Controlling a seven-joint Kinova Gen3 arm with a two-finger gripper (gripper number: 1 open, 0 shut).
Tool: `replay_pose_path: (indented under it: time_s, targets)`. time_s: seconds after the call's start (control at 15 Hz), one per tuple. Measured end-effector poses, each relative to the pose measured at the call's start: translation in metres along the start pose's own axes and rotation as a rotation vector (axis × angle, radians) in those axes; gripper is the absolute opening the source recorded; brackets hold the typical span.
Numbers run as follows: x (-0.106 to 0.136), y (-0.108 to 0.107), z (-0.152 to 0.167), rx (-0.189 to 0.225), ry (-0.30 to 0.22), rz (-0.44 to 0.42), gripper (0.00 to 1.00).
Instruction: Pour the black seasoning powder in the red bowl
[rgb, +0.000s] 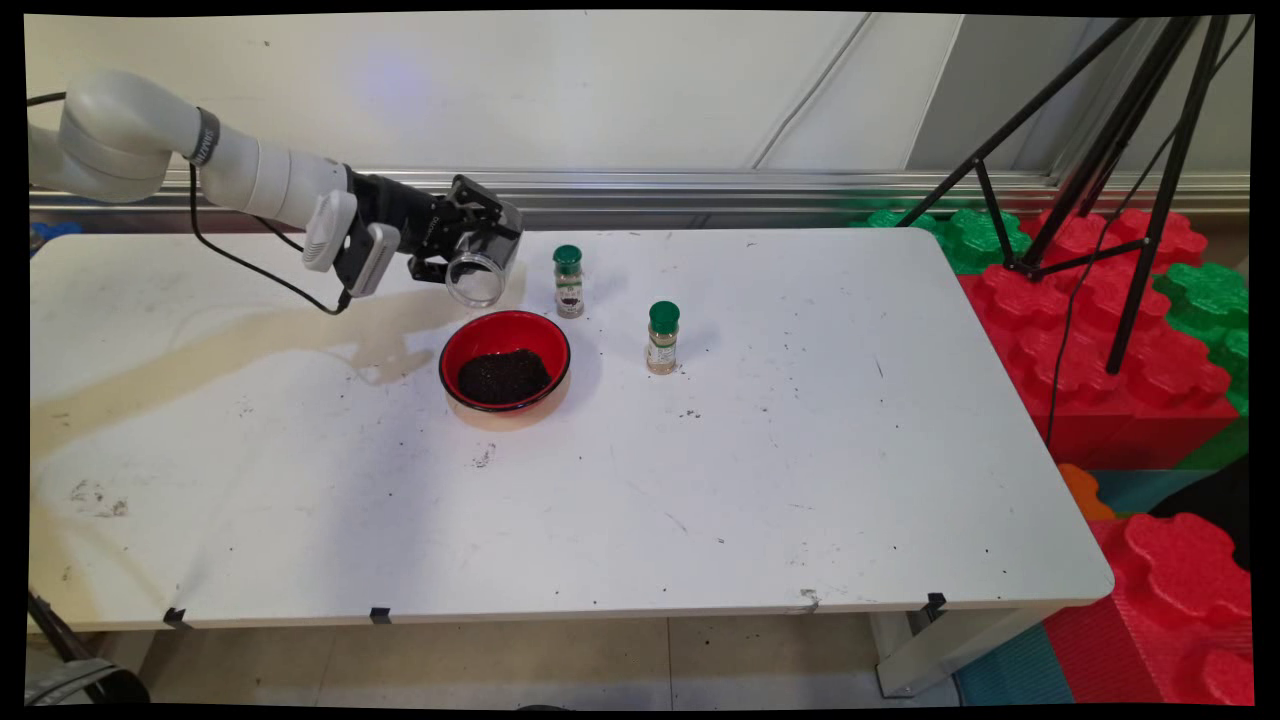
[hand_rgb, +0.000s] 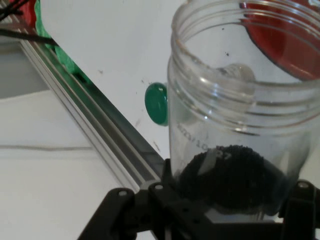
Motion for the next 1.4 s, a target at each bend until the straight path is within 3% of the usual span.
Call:
replay_pose_path:
  time_s: [0.53, 1.4]
  targets:
    - [0.01, -0.002, 0.002, 0.031, -0.034, 0.19, 0.0]
    - [0.019, -0.004, 0.005, 0.072, -0.084, 0.381, 0.0]
